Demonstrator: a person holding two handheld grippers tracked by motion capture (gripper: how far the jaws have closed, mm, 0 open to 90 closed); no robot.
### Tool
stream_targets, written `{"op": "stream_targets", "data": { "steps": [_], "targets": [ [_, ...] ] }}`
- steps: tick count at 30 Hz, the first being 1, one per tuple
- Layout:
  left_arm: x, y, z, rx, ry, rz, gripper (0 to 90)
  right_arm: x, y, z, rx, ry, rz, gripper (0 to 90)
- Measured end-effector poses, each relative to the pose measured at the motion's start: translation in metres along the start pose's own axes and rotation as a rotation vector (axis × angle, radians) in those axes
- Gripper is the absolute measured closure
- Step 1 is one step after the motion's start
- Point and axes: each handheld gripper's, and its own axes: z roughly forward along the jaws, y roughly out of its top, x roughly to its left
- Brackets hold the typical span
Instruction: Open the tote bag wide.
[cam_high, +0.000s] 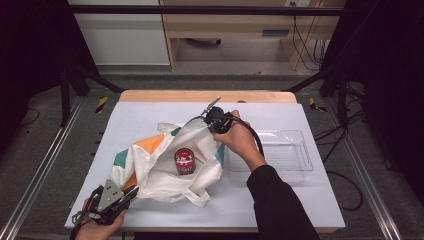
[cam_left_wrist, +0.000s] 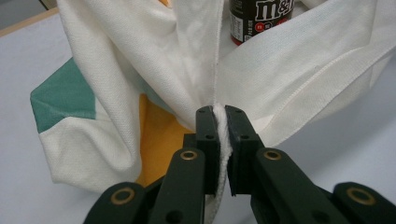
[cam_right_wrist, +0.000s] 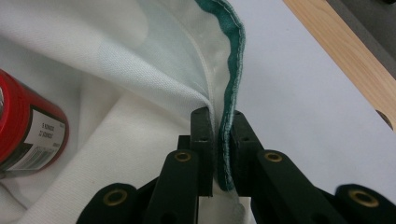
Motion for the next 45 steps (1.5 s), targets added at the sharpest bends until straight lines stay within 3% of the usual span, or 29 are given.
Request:
{"op": "stream_targets", "data": {
  "steps": [5, 14, 28, 37, 45],
  "targets": [
    [-0.003, 0.000, 0.004, 0.008, 0.011, 0.018, 85.0, 0.002, 0.000, -0.001, 0.005, 0.001, -0.005, 82.9],
    [-0.001, -0.001, 0.003, -0.005, 0.005, 0.001, 84.8, 0.003, -0.001, 0.005, 0.028, 0.011, -0.002, 80.4],
    [0.000, -0.002, 0.004, -0.027, 0.004, -0.014, 83.9, 0.000, -0.005, -0.002, -0.005, 0.004, 0.024, 57.4],
    [0.001, -0.001, 0.004, -0.062, 0.008, -0.025, 80.1, -0.004, -0.009, -0.023, -0.098, -0.004, 0.090, 42.0],
    [0.002, 0.001, 0.002, -0.123, 0.021, -0.039, 67.0, 0.001, -0.023, -0.061, -0.230, 0.006, 0.133, 35.8]
  ]
}}
